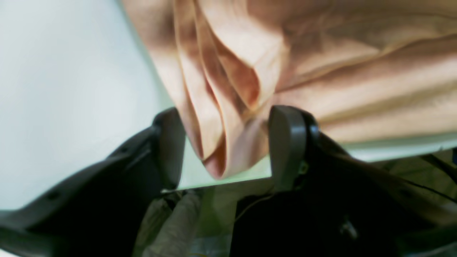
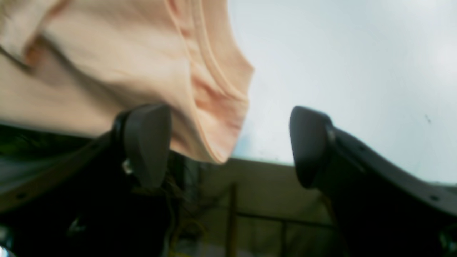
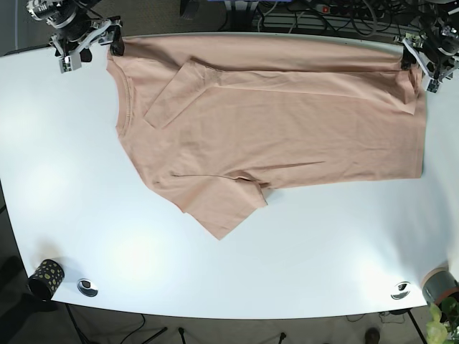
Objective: Fold the T-shirt properly
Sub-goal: 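Drag the shirt further away from the hem with both grippers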
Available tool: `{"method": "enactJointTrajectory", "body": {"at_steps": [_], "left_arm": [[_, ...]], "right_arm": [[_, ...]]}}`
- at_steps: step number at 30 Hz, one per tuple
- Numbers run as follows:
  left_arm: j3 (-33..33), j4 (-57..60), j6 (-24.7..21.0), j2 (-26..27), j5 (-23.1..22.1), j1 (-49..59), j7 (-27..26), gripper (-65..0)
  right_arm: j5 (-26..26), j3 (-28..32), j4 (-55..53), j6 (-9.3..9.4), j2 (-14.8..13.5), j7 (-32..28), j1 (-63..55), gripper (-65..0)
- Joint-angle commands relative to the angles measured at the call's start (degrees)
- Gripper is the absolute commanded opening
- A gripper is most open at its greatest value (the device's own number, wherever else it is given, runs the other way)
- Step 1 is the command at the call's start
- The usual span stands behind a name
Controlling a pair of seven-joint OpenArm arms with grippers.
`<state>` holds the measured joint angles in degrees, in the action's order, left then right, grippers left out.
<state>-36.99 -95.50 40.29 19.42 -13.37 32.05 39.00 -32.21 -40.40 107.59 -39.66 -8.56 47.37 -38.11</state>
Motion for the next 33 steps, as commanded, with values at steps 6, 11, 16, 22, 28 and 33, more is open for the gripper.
{"method": "enactJointTrajectory", "body": {"at_steps": [6,11,16,22,28,33], "left_arm": [[-3.58,-3.35,-0.29,1.11,-13.58,0.61,-0.72,-38.3],[-3.93,-4.94,-0.29,1.11,-17.27,0.52,3.77,-38.5],[-3.75,-6.61,-0.29,0.84,-17.18,0.43,6.14,-38.6],[-3.31,-3.70,-0.29,0.58,-14.28,-1.15,6.05,-38.5],[-3.67,0.34,-0.29,-1.35,-8.30,-5.81,6.31,-38.5],[-2.35,2.36,-0.29,-1.35,-7.51,-6.34,6.31,-38.5]], "right_arm": [[-5.46,1.06,2.17,-0.34,-2.74,3.57,2.37,-15.4],[-5.46,2.56,2.26,-0.34,-3.18,7.17,5.18,-15.4],[-5.46,2.64,2.26,-0.34,-2.92,9.20,7.29,-15.4],[-5.38,5.72,2.08,-0.34,-3.18,9.46,8.35,-15.4],[-5.38,6.25,1.90,-0.34,-3.09,9.46,8.53,-15.4],[-5.38,6.25,1.90,-0.34,-3.00,9.46,8.61,-15.4]]}}
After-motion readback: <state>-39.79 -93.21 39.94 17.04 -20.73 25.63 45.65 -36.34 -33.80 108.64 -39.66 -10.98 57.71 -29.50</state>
